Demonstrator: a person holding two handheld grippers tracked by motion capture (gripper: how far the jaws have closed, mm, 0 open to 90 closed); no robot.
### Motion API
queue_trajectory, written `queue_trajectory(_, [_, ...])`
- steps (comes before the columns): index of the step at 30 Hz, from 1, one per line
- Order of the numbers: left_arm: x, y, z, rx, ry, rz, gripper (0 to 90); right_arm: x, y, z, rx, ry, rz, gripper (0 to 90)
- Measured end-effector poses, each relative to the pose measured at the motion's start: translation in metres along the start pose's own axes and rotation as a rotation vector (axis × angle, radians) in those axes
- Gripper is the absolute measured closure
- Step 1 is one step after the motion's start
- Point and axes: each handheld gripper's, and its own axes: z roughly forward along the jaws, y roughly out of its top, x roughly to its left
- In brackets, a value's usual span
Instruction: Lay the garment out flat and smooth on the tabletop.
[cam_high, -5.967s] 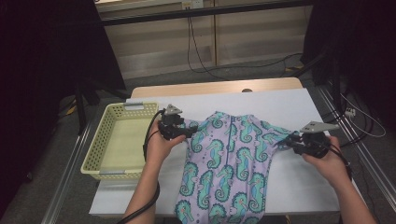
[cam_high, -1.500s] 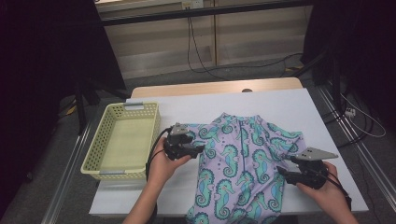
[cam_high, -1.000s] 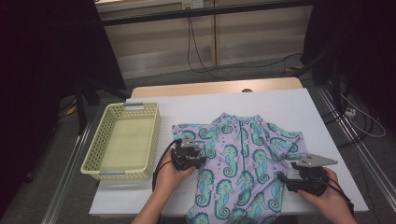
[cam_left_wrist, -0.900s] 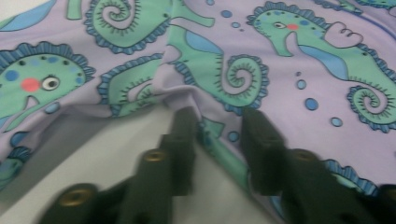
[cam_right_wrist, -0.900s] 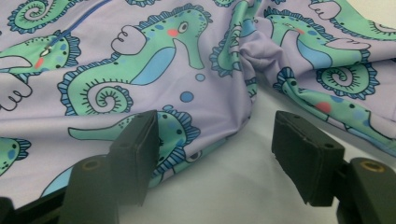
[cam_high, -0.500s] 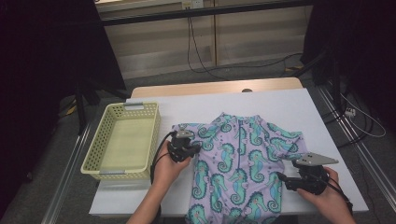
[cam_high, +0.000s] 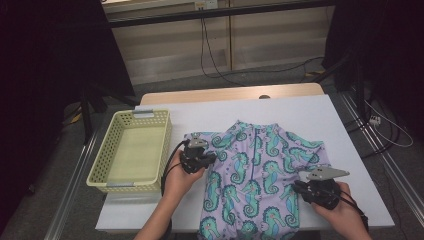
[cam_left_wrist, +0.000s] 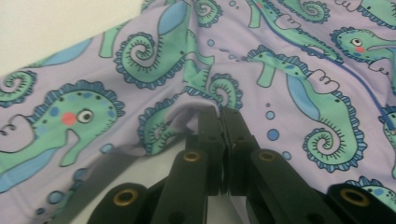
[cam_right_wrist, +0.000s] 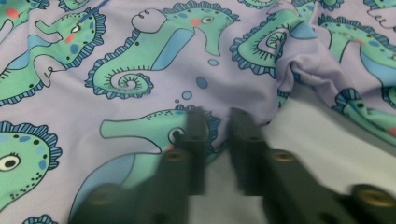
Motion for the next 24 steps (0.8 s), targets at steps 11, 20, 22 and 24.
queue_trajectory(11, [-0.016, -0.005, 0.002, 0.077, -0.051, -0.001, 86.3, -0.022, -0.015, -0.023, 0.021, -0.02, 0.028, 89.3])
queue_trajectory(20, [0.017, -0.001, -0.01, -0.056, 0.126, -0.021, 46.2, -0.019, -0.003, -0.012, -0.06, -0.039, -0.038, 51.7])
queue_trajectory(22, [0.025, -0.002, -0.008, -0.053, 0.151, -0.032, 42.3, -0.021, 0.0, -0.009, -0.081, -0.049, -0.02, 42.8])
queue_trajectory(24, [0.031, -0.003, -0.004, -0.048, 0.189, -0.027, 43.4, -0.022, 0.002, -0.007, -0.093, -0.052, -0.023, 40.7])
